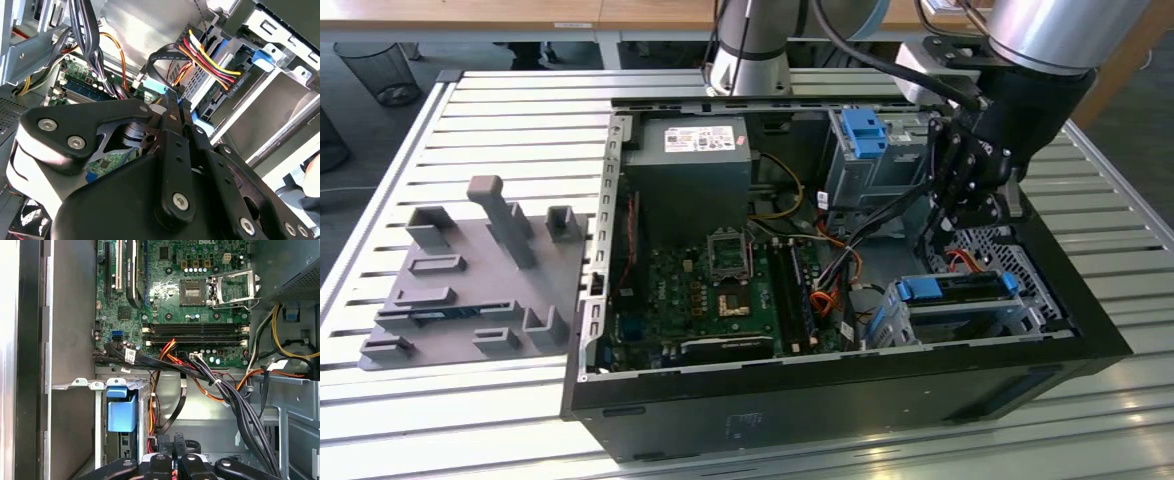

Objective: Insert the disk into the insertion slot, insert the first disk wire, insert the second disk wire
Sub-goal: 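Insert the second disk wire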

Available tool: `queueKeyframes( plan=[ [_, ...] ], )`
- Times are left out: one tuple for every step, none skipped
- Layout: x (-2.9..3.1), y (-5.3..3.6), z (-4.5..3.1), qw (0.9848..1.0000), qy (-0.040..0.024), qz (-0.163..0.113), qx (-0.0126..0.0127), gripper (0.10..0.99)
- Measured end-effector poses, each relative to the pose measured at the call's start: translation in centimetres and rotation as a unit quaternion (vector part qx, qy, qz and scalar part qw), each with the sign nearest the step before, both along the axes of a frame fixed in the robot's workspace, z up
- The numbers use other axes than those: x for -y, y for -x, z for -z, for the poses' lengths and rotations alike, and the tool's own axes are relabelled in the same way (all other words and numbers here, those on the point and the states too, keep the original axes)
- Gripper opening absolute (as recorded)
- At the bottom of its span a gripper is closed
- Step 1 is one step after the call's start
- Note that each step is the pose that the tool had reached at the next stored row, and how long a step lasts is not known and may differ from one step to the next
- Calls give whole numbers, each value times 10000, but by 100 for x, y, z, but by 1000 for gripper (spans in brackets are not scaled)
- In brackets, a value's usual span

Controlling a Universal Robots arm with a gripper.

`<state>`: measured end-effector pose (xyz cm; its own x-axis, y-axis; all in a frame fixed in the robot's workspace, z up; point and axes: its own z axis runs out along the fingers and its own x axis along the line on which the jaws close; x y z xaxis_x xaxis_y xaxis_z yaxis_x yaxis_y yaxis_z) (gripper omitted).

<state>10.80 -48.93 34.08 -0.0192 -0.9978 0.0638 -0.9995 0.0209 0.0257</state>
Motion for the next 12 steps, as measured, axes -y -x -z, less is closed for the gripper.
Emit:
queueKeyframes(
  plan=[
    [1, 0, 2, 10000, 0, 0, 0, 145],
    [2, 0, 4, 10000, 0, 0, 0, 145],
    [4, 0, 5, 10000, 1, 0, 0, 145],
    [9, 0, 6, 10000, 2, 0, 0, 145],
    [15, 0, 7, 10000, 2, 0, 0, 145],
    [23, 0, 9, 10000, 2, 0, 0, 145],
    [35, -1, 10, 10000, 2, -1, 0, 145],
    [49, 0, 13, 10000, 2, 0, 0, 145],
    [61, 0, 15, 10000, 2, 0, 0, 145],
    [71, 0, 17, 10000, 1, 0, 0, 145],
    [80, 0, 19, 10000, 1, 0, 0, 145],
    [85, 0, 20, 10000, 1, 0, 0, 145]
  ],
)
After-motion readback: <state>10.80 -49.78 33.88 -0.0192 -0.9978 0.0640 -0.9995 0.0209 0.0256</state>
